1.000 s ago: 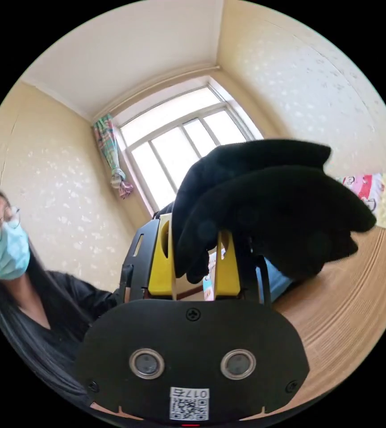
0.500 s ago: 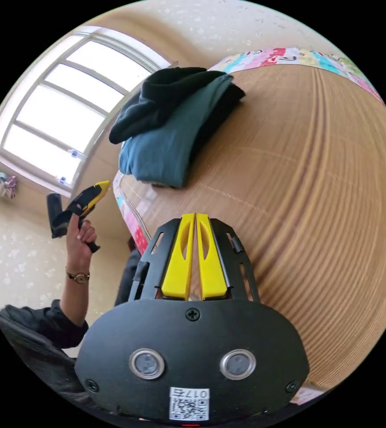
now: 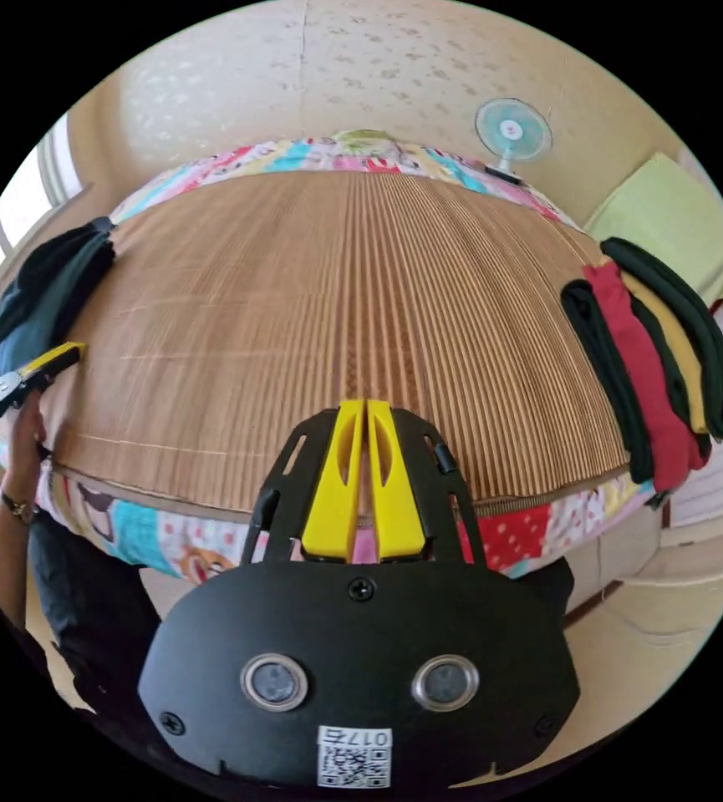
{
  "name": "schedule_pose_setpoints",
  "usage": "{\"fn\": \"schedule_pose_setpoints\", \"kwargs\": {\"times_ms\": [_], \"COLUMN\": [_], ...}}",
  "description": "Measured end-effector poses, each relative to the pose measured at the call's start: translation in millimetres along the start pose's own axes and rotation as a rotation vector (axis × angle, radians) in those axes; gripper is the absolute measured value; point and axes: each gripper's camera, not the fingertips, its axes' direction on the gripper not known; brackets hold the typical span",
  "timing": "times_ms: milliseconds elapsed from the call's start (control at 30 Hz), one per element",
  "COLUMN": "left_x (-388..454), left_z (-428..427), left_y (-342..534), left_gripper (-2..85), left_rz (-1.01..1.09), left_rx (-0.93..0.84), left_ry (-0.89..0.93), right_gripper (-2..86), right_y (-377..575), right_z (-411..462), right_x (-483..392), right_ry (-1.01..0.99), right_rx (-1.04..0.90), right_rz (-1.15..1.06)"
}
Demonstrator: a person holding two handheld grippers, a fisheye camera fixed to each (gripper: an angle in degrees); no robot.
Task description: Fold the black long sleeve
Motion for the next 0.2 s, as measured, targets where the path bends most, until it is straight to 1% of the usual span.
{"fn": "schedule_pose_setpoints", "kwargs": {"times_ms": [33, 67, 100, 167, 200], "left_x": [-2, -7, -11, -26, -30], "left_z": [2, 4, 4, 8, 9], "left_y": [1, 3, 3, 7, 8], "left_gripper": [-0.6, -0.5, -0.5, -0.5, -0.5], "left_rz": [-0.007, -0.022, -0.031, -0.068, -0.077], "left_rx": [-0.005, -0.009, -0.009, -0.014, -0.013], "left_ry": [0.019, 0.053, 0.074, 0.162, 0.182], "right_gripper": [0.6, 0.6, 0.6, 0.5, 0.5], "right_y": [14, 27, 33, 56, 60], "right_z": [-5, -4, -3, -4, -5], "right_x": [2, 3, 4, 4, 2], "right_ry": [-0.039, -0.066, -0.081, -0.124, -0.124], "right_rx": [0.11, 0.18, 0.217, 0.357, 0.375], "right_rz": [-0.004, 0.02, 0.04, 0.088, 0.092]}}
